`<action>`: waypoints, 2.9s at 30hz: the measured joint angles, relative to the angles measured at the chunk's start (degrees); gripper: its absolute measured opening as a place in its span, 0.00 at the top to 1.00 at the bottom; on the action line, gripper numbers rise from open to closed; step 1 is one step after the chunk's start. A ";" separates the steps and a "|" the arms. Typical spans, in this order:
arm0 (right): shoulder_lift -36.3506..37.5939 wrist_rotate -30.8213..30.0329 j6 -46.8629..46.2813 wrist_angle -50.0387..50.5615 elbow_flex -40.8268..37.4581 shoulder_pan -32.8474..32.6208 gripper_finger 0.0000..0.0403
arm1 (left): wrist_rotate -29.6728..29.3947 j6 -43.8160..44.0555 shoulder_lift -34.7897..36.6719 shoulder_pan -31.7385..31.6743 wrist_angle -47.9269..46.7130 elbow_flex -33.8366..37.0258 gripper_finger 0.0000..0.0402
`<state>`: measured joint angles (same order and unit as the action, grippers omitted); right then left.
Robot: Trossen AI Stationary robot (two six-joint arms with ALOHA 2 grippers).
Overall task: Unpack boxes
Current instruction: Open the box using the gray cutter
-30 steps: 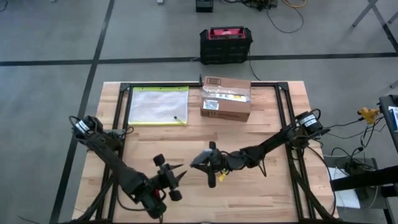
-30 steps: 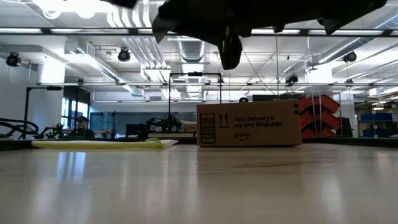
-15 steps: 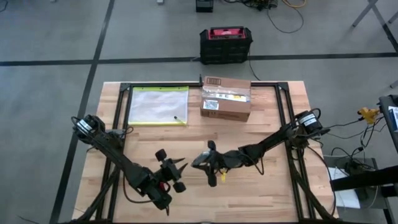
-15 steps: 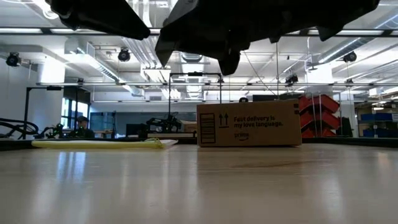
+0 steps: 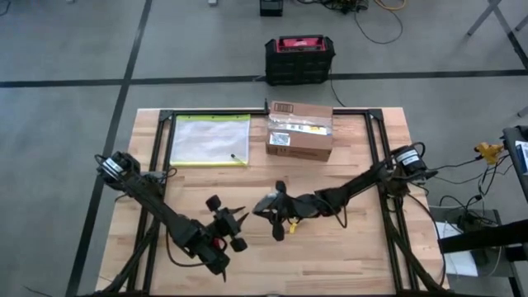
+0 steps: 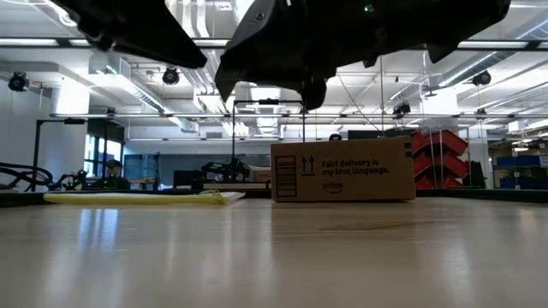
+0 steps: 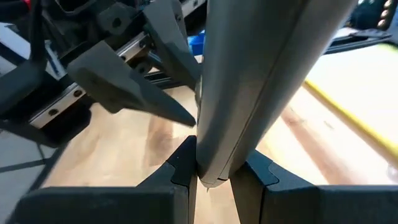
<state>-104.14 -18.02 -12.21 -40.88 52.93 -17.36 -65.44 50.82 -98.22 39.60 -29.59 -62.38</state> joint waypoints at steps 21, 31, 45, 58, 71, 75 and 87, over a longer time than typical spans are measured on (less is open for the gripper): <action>39.33 -5.66 -8.82 77.06 -0.07 26.99 0.88 | 28.35 -28.89 3.83 -34.56 5.28 3.20 0.90; 43.41 -9.80 -10.86 85.53 -5.30 44.39 0.88 | 54.52 -46.44 8.64 -64.49 27.90 5.89 1.00; 42.31 -2.46 -10.32 73.74 -15.67 46.77 0.88 | 54.15 -44.82 -5.80 -64.11 42.00 7.11 1.00; 45.05 -4.77 -28.36 80.86 -16.74 22.40 0.88 | 42.08 -37.91 -3.38 -42.89 30.43 7.24 1.00; 48.46 -5.46 -49.78 96.62 -8.88 -9.94 0.88 | 32.34 -11.99 2.91 -15.02 17.44 8.01 1.00; 48.64 -5.77 -46.71 97.81 -8.04 -10.33 0.88 | 27.18 -8.50 9.07 -13.65 7.58 8.03 0.99; 48.47 -10.12 -23.62 92.35 -0.89 -5.30 0.88 | 22.62 -26.85 17.28 -14.28 23.15 10.02 0.72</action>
<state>-55.67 -28.14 -35.83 51.46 52.04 -22.66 -42.82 23.97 -80.94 25.32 -6.44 -52.36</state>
